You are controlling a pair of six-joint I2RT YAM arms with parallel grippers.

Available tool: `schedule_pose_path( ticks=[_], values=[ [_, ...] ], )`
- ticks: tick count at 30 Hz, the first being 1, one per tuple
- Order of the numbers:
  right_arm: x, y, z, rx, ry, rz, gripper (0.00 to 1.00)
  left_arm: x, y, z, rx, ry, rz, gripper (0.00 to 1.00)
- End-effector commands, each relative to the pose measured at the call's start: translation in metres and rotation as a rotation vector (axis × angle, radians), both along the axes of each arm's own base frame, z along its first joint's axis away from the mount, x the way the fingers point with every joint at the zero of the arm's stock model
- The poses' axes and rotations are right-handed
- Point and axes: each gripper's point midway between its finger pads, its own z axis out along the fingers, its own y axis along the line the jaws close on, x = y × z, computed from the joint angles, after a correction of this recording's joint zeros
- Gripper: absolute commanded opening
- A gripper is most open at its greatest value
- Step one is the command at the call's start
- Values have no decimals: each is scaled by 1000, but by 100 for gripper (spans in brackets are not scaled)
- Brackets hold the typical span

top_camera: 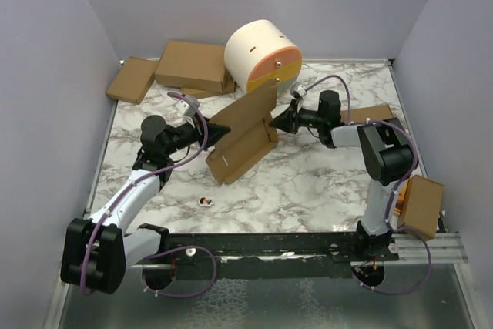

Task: Fold the paper box

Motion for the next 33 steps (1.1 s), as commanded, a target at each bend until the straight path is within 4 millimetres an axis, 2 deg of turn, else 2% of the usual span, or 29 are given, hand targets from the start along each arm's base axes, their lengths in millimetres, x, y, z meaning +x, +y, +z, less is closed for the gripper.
schedule_pose_path(
  ticks=[1, 7, 11, 16, 21, 24, 28, 33],
  values=[
    [1, -4, 8, -117, 51, -2, 1, 4, 7, 14, -82, 39, 90, 25],
    [-5, -20, -1, -278, 134, -9, 1, -1, 17, 7, -115, 70, 174, 53],
    [-6, -35, -10, -402, 188, -29, 1, -2, 26, -4, -82, 108, 235, 63],
    [-15, -57, -28, -548, 258, -62, 1, -2, 47, -17, -25, 149, 371, 80],
    [-20, -77, -41, -662, 296, -112, 1, -2, 69, -5, 18, 121, 491, 93],
    [-20, -85, -47, -710, 307, -131, 4, 0, 68, -1, 28, 137, 488, 94],
    [-21, -88, -57, -736, 338, -133, 8, 5, 59, -9, 57, 193, 445, 94],
    [-26, -93, -70, -763, 362, -131, 12, 9, 59, -6, 95, 168, 433, 93]
  ],
)
